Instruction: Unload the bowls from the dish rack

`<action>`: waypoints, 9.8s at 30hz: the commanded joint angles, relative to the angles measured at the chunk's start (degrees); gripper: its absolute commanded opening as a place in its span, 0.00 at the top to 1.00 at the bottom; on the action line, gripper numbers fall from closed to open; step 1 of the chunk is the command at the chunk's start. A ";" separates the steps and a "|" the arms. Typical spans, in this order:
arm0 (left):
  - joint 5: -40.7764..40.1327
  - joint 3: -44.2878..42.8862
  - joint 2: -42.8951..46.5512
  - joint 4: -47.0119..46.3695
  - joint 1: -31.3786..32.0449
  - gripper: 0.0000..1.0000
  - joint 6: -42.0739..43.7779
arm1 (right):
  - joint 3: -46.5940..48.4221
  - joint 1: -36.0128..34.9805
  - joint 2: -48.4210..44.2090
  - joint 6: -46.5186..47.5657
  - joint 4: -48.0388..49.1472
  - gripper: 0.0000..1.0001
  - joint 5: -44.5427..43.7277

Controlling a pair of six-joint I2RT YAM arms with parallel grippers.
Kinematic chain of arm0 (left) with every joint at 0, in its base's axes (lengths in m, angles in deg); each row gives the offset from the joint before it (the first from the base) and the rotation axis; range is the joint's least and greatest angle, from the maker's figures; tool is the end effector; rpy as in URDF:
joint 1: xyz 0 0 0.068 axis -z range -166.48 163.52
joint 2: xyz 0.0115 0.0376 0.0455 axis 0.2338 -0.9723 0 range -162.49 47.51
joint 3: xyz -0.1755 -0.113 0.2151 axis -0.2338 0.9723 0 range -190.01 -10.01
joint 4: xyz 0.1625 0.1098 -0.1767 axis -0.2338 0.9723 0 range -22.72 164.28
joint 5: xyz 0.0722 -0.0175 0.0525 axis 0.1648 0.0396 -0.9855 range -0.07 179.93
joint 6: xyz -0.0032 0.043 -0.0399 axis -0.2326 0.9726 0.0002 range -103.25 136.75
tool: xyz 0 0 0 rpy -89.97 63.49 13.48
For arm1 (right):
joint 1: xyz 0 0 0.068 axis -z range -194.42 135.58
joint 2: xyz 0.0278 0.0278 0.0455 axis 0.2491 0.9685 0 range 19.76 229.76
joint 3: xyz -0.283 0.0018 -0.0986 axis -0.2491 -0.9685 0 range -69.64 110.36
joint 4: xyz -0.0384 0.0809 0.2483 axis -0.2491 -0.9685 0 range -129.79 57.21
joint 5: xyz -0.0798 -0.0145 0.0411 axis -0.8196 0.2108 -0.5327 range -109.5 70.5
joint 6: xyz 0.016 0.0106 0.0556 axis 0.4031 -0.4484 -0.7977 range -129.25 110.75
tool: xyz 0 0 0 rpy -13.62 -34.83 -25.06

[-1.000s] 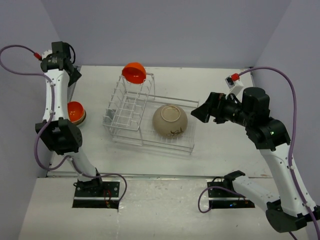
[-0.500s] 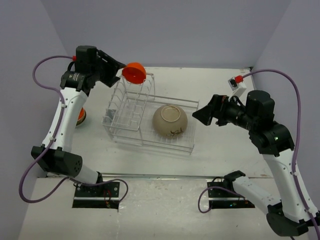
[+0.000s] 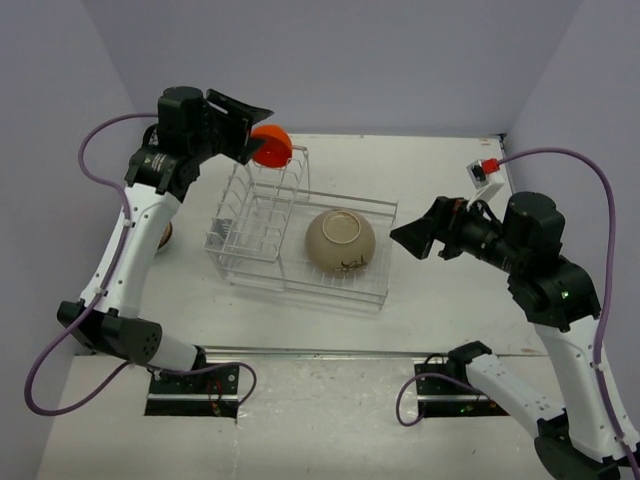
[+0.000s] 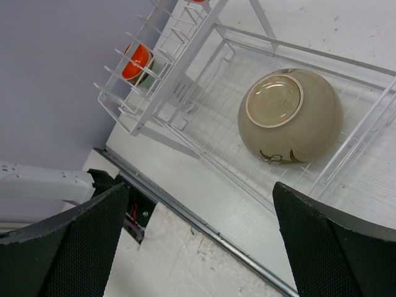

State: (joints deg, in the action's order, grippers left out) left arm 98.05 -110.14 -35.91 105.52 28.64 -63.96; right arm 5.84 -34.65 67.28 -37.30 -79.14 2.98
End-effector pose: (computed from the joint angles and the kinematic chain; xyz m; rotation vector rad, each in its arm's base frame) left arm 0.3021 -0.0880 0.4894 -1.0794 1.8671 -1.1903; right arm 0.1082 0.0572 0.4619 -0.1466 1.9736 0.9332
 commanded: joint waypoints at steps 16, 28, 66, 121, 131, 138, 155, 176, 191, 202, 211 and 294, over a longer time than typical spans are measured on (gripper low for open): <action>-4.16 3.10 -4.21 -2.81 2.90 0.36 -0.24 | 1.16 -0.16 -0.86 0.45 -0.67 0.01 -0.77; -7.77 4.95 -5.35 -8.26 2.64 0.39 0.64 | 2.12 -0.16 0.20 2.12 -1.46 0.01 -1.03; -12.43 10.67 -3.60 -17.94 2.38 1.00 2.13 | 2.21 -0.25 0.99 2.92 -1.91 0.01 -0.77; -40.81 -3.49 -20.55 29.44 -23.02 1.00 37.91 | 3.62 -1.13 3.89 2.30 -4.45 0.01 -0.07; -40.99 -3.56 -25.65 28.73 -24.61 1.00 39.48 | 3.27 -1.13 4.86 2.30 -2.79 0.01 0.02; -38.89 -10.42 -30.57 30.23 -24.69 1.00 41.06 | 1.51 -1.13 4.15 2.65 -2.43 0.01 -0.86; -32.38 -16.32 -34.71 33.39 -24.78 1.00 42.03 | -0.95 -1.13 2.83 2.21 -0.59 0.01 -1.82; -29.74 -9.38 -30.58 32.16 -27.95 1.00 40.28 | -2.27 -1.13 1.08 1.25 0.21 0.01 -1.56; -28.69 -19.18 -29.00 34.53 -28.21 0.71 39.23 | -2.01 -1.13 0.90 2.04 -0.23 0.01 -1.65; -12.80 -22.31 -10.04 16.93 -17.42 0.72 33.51 | 2.21 -1.04 9.50 -1.21 -3.22 0.01 -0.95; 7.17 -20.54 -9.92 3.87 5.07 0.78 35.00 | 9.50 -1.13 22.33 -0.78 -9.54 0.01 -0.68; -28.95 -16.23 -32.24 32.34 28.83 0.89 38.08 | 21.55 -3.50 56.97 0.11 -13.86 0.01 -8.95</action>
State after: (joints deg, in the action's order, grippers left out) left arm 71.08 -126.23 -66.88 138.15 58.10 -27.07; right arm 24.84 -38.41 124.05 -36.67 -92.45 -4.98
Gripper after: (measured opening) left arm 0.115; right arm 0.987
